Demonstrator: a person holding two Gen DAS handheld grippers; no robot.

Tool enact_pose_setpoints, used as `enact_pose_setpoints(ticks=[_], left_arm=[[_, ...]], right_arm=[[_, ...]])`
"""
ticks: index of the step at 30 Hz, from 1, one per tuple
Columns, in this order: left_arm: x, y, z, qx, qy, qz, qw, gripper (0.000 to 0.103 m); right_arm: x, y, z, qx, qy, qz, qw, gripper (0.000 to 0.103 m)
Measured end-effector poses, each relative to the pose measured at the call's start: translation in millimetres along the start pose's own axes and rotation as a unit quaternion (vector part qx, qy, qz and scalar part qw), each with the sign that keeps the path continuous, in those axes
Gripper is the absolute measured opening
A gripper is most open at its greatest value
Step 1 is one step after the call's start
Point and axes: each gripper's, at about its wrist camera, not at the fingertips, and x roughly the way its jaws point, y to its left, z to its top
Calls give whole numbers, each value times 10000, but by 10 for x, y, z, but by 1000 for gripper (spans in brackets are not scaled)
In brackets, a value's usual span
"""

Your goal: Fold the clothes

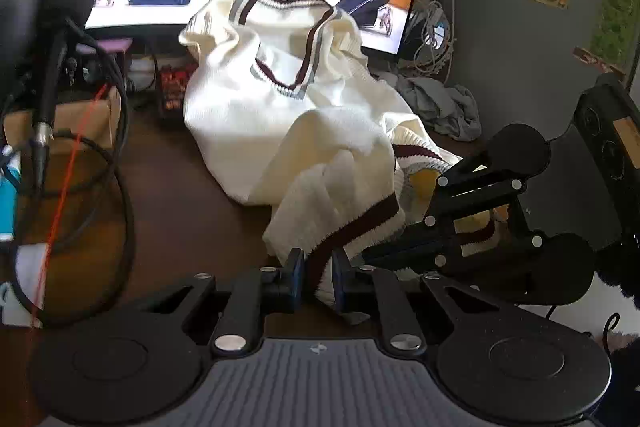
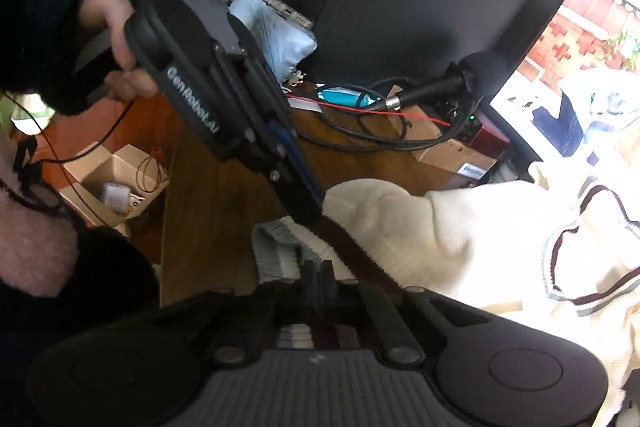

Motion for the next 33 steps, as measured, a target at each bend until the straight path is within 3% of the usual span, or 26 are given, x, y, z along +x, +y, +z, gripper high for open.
enact_pose_setpoints(ticks=[3,6,14,17,18,20,22,26,28,29,32,33], left_arm=[[-91,-177,18,661,-83,131,9977,16],[-95,-407,19,1293,-101,401,9907,31],[53,-742,-103,2298,218,563,9714,32],[162,-782,-141,2619,359,732,9617,32],[193,-787,-149,2697,408,759,9591,31],[252,-797,-165,2842,499,812,9540,6],[252,-794,-167,2780,459,835,9558,2],[101,-706,-106,1935,75,522,9797,2],[6,-632,-79,1512,-92,459,9874,2],[-40,-595,-66,1305,-172,429,9904,2],[-135,-496,-62,879,-281,358,9951,2],[-160,-480,-66,786,-285,288,9961,2]], right_arm=[[-81,-41,26,279,-155,-129,9994,0],[-133,-46,27,284,-155,-96,9994,0],[-198,54,-6,-128,34,109,9999,2],[-208,34,-28,39,7,17,10000,3],[-230,12,-35,153,-33,13,9999,3],[-271,-17,-54,315,-75,-21,9995,3],[-292,-8,-73,293,-49,-129,9995,7],[-322,54,-104,38,-63,-196,9998,14],[-322,128,-97,-206,-99,-235,9995,27],[-298,156,-86,-324,-84,-241,9992,29],[-235,222,-64,-575,-92,-372,9976,29],[-211,239,-56,-634,-89,-501,9967,24]])
